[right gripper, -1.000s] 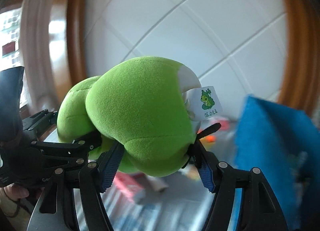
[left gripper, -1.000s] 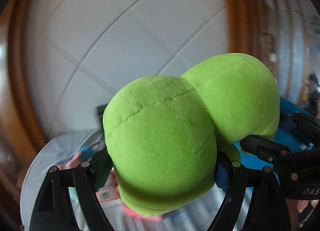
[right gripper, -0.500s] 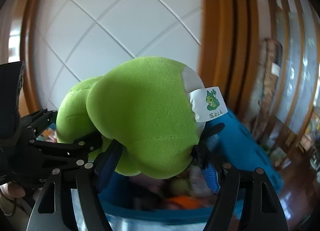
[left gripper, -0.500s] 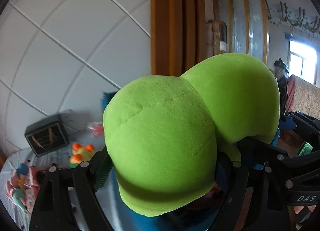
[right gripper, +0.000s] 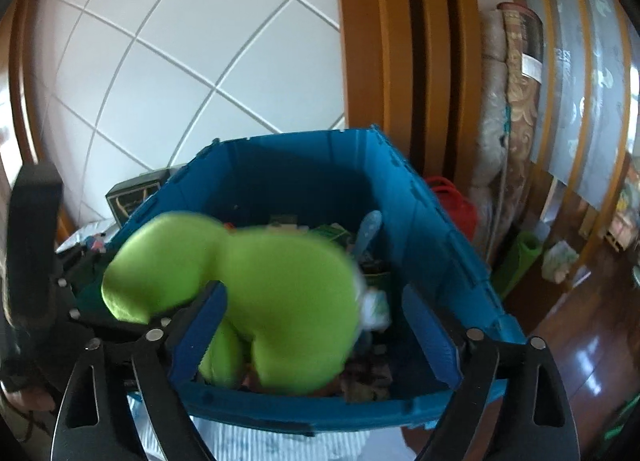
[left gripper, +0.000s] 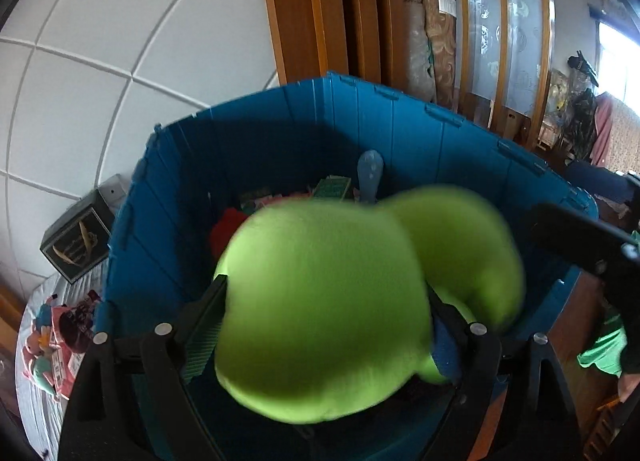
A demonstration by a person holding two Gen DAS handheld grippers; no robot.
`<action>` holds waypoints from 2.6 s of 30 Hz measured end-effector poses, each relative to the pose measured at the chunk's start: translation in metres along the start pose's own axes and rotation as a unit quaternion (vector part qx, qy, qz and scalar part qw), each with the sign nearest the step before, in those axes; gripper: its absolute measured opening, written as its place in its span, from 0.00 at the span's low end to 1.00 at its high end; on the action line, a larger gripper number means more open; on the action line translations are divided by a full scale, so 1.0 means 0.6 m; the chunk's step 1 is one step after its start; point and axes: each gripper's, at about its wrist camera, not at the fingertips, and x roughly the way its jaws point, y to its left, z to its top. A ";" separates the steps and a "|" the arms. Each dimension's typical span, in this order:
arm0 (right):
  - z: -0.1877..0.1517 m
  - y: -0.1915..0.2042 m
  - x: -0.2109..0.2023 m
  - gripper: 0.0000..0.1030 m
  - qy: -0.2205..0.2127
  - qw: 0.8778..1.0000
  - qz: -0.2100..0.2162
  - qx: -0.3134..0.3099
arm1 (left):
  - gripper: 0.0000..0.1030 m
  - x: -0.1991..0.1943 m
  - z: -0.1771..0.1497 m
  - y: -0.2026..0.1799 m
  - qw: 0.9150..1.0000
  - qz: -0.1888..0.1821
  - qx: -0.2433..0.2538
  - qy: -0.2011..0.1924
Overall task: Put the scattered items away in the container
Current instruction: 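Lift the green frog with both tools and lower it into the blue crate, then open both tools, release the frog and withdraw to the table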
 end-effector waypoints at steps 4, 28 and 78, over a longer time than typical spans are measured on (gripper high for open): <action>-0.003 -0.013 -0.005 1.00 -0.004 1.000 -0.001 0.007 | 0.86 -0.004 0.007 0.003 0.999 0.007 0.008 0.030; -0.003 0.092 -0.067 1.00 -0.035 0.999 0.025 -0.031 | 0.86 -0.162 -0.038 0.092 0.996 0.051 -0.059 -0.047; -0.095 0.715 0.143 1.00 0.068 0.981 0.132 -0.122 | 0.87 -0.258 -0.454 0.746 0.941 0.204 -0.268 0.016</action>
